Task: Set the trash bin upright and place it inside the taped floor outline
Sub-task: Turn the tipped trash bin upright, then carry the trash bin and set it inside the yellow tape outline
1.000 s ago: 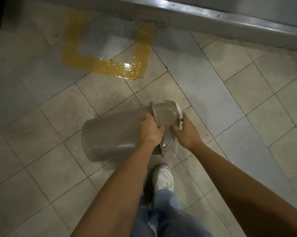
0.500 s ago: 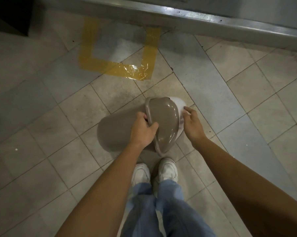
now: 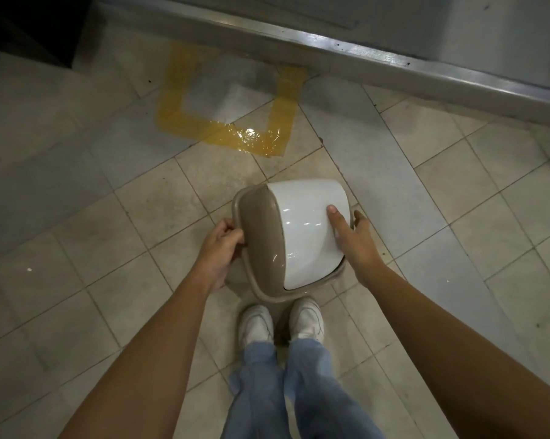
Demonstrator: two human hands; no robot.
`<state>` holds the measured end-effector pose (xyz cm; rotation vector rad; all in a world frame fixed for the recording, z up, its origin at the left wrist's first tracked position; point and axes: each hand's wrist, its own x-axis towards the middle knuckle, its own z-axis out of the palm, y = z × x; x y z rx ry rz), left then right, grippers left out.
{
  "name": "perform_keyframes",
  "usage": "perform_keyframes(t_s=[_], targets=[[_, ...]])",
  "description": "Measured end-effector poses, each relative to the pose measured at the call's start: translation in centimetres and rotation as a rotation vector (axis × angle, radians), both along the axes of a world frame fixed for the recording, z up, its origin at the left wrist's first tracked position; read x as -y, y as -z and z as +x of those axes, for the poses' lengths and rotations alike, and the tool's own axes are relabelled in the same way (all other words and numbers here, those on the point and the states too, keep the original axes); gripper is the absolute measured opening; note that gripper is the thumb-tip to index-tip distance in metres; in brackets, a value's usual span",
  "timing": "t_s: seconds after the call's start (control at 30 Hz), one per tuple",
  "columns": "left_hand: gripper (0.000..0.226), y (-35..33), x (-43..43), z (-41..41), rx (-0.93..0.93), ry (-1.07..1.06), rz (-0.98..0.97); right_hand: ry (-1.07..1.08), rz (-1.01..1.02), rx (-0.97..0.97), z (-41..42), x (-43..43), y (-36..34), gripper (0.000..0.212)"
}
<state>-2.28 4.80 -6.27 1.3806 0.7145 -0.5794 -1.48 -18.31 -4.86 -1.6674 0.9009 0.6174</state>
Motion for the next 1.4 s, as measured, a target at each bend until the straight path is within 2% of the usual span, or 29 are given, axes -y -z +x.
perform_keyframes(t_s=[0.13,0.5,0.73,0.87,1.0,1.1,1.3,1.4], targets=[[0.019,0.1,-1.3,-0.2,-0.038,-0.044,-0.004,-0.053,0.067,0.024,-0.3,-1.4,-0.2,0.097],[0.026,1.0,-3.0,-1.4,-0.073,-0.129,-0.034,-0.092,0.16,-0.006,-0.6,-2.4,-0.4,0.124],[0.028,1.6,-2.8,-1.8,-0.063,-0.226,0.02,-0.103,0.186,0.035,-1.2,-2.8,-0.6,0.105],[0.025,1.5,-3.3,-2.1,-0.049,-0.276,0.046,-0.087,0.182,0.006,-1.7,-3.4,-0.5,0.111],[0.027,1.3,-3.9,-2.7,-0.046,-0.319,0.093,-0.069,0.181,-0.008,-2.5,-4.1,-0.5,0.107],[0.031,1.1,-4.4,-3.0,-0.057,-0.347,0.137,-0.075,0.183,-0.002,-3.2,-4.6,-0.2,0.089],[0.031,1.1,-5.5,-4.4,-0.076,-0.282,0.212,-0.103,0.154,0.02,-4.1,-5.5,-0.2,0.087],[0.025,1.5,-5.8,-5.3,-0.026,-0.208,0.388,-0.123,0.131,0.05,-4.5,-5.6,-0.1,0.084]])
